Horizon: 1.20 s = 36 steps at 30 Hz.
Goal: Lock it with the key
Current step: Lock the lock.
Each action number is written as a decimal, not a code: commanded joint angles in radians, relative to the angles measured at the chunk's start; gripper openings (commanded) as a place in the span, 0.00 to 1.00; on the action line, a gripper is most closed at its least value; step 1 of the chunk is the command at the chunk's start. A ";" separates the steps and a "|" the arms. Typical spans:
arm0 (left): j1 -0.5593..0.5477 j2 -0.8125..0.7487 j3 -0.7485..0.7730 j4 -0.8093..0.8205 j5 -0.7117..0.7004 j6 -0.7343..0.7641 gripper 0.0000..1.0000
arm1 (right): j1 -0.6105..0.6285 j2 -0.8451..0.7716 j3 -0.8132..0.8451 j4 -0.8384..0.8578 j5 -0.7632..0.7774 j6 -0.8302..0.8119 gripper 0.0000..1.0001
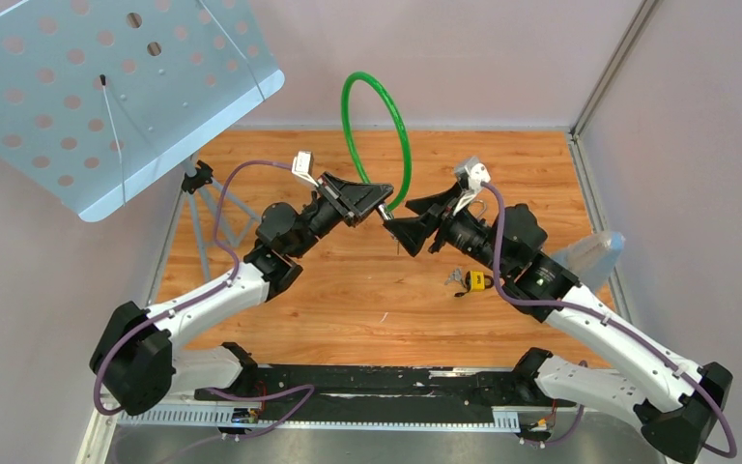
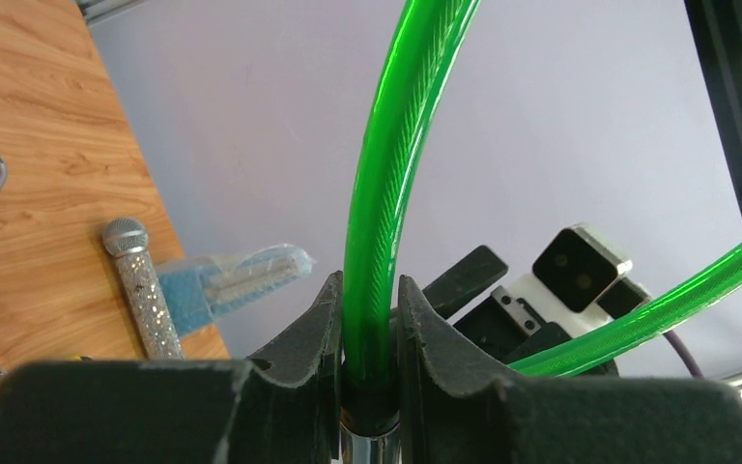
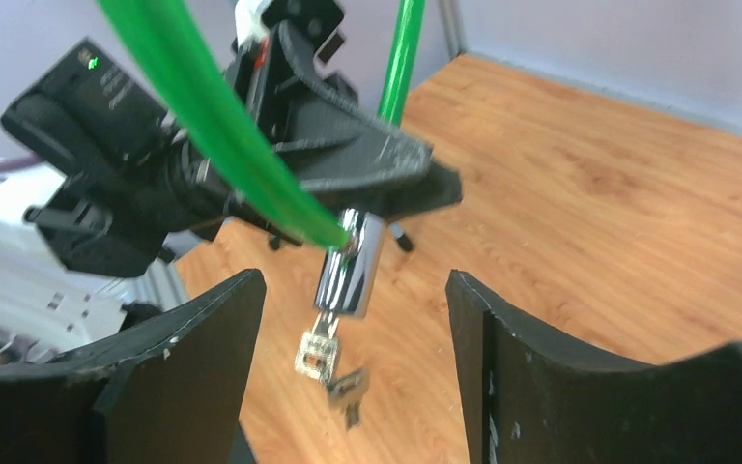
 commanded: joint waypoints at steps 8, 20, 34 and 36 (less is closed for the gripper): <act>-0.003 -0.060 0.075 0.040 -0.020 0.036 0.00 | -0.006 0.003 -0.047 -0.007 -0.157 0.109 0.51; -0.002 -0.078 0.104 -0.086 -0.054 0.081 0.00 | -0.006 0.069 -0.029 -0.016 -0.105 0.069 0.04; -0.003 -0.074 0.197 -0.323 -0.241 0.277 0.00 | 0.005 0.186 0.023 -0.095 0.212 -0.214 0.00; -0.003 -0.065 0.206 -0.325 -0.249 0.289 0.00 | 0.007 0.188 0.022 -0.091 0.215 -0.244 0.00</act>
